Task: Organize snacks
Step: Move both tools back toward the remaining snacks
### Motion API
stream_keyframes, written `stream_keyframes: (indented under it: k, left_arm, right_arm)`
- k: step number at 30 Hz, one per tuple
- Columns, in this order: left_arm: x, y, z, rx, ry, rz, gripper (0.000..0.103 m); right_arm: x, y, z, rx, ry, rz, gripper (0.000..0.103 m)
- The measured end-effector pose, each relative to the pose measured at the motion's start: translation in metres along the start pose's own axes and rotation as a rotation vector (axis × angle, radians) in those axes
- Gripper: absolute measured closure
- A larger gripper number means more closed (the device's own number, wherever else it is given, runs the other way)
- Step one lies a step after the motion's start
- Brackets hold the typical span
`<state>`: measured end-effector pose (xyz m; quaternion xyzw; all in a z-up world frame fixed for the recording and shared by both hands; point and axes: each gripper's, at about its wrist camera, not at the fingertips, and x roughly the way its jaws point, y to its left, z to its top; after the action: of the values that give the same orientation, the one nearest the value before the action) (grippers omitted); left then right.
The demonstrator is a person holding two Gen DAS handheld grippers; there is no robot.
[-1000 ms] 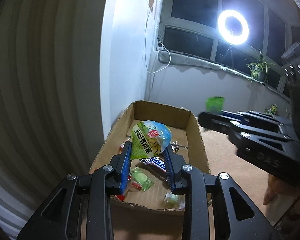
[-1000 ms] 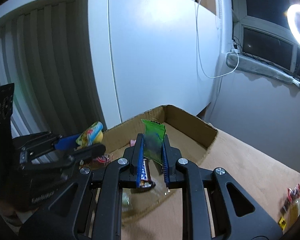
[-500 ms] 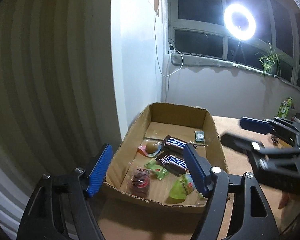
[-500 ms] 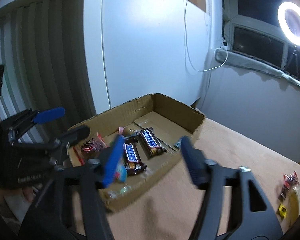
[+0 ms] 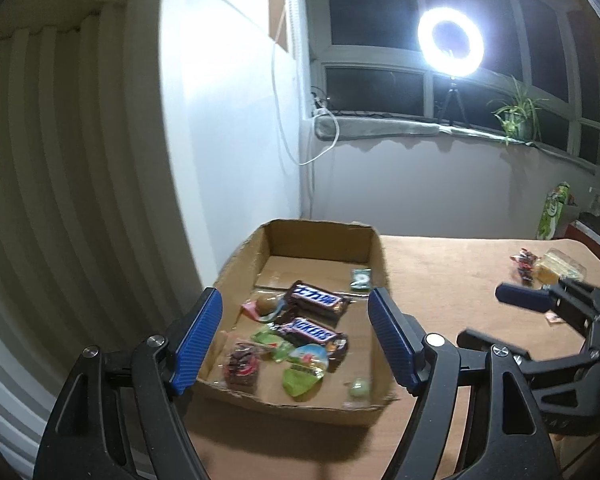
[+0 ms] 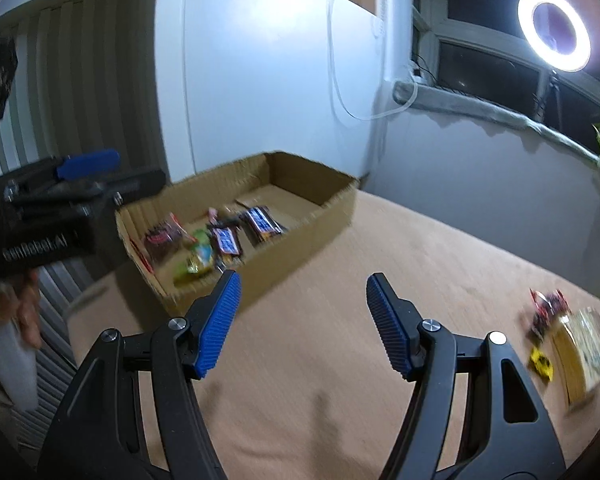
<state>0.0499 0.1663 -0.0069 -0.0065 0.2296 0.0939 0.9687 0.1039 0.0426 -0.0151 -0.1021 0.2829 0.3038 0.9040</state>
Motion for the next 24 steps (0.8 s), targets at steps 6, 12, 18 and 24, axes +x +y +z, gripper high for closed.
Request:
stream_keyframes:
  k: [6,12,18,24]
  left_arm:
    - [-0.004,-0.023,0.002,0.036,0.006,-0.040,0.027]
    - [-0.008,-0.049,0.006,0.074,0.011,-0.082,0.027]
    - [-0.002,-0.076,0.005,0.093,0.045,-0.165,0.027]
    - [0.027,-0.124,-0.002,0.128,0.133,-0.307,0.027]
  right_arm:
    - [-0.014,-0.021,-0.019,0.037,0.010,-0.023,0.035]
    - [-0.022,-0.049,-0.031,0.074,0.034,-0.065,0.033]
    - [-0.030,-0.107,-0.061,0.171,0.123,-0.182,0.028]
    - [-0.043,-0.168,-0.090,0.278,0.218,-0.257,0.028]
